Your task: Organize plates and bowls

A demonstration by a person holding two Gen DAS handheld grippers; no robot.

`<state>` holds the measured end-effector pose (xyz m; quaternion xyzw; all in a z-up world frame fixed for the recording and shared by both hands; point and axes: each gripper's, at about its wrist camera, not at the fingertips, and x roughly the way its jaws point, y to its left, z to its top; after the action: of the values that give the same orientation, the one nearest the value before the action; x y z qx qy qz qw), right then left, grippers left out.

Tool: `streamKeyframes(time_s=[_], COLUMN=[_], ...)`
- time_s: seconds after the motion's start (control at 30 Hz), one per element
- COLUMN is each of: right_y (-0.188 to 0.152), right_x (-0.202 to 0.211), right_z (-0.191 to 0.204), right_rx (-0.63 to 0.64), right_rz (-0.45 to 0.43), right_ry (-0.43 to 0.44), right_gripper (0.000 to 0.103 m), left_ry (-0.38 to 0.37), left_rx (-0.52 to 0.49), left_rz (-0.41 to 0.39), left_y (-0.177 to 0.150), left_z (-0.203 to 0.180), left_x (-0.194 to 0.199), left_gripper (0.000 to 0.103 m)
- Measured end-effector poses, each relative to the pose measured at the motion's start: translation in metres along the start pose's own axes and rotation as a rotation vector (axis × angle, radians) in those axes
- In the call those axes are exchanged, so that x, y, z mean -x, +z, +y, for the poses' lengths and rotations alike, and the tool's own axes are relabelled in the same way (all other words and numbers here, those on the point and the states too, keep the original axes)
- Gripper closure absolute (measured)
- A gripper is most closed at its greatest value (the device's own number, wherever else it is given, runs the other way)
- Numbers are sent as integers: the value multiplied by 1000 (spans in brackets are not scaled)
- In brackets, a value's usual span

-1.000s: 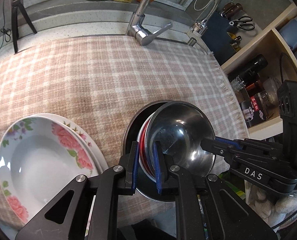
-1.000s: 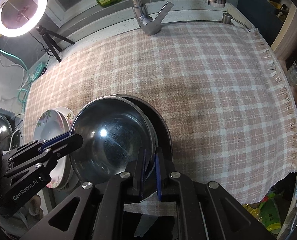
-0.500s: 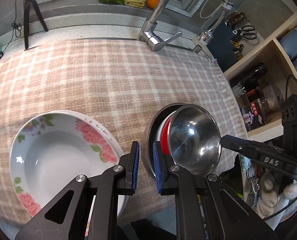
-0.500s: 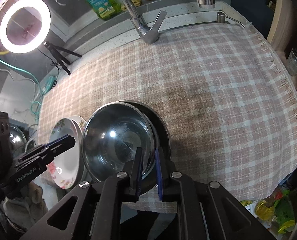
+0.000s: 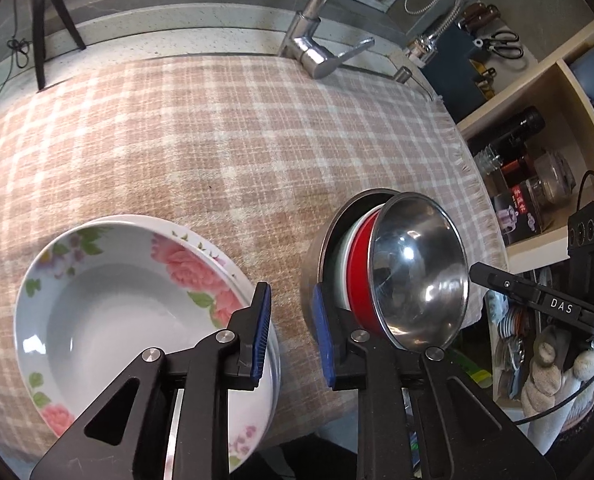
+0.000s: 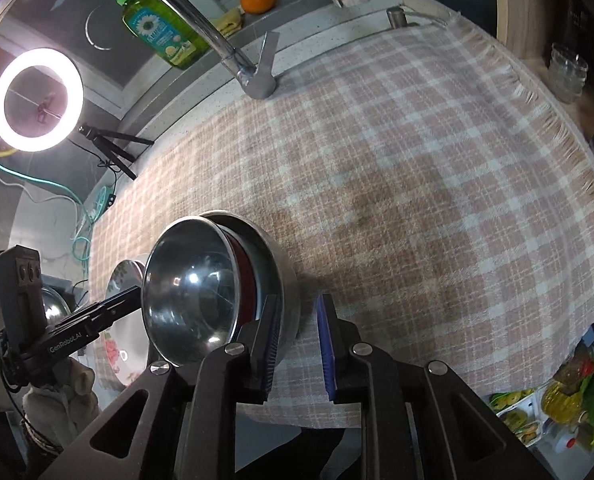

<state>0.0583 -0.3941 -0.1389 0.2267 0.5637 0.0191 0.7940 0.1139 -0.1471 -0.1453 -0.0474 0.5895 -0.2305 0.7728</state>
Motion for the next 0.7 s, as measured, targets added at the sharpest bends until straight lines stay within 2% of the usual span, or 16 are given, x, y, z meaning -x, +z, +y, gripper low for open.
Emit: streamKeyframes(time_s=[0.4,0.7], right_y=[-1,2], right_x=[-12,-18], right_z=[-4,-3], right_rx=[-46,-36], right_rz=[15,36], right_ry=[46,70], right_gripper=[86,86], left_ry=[-28,-48], left_rx=[23,-10], left_rz=[7,23], left_y=[8,11], left_z=[9,9], left_x=[-2,-6], left_gripper=[83,83])
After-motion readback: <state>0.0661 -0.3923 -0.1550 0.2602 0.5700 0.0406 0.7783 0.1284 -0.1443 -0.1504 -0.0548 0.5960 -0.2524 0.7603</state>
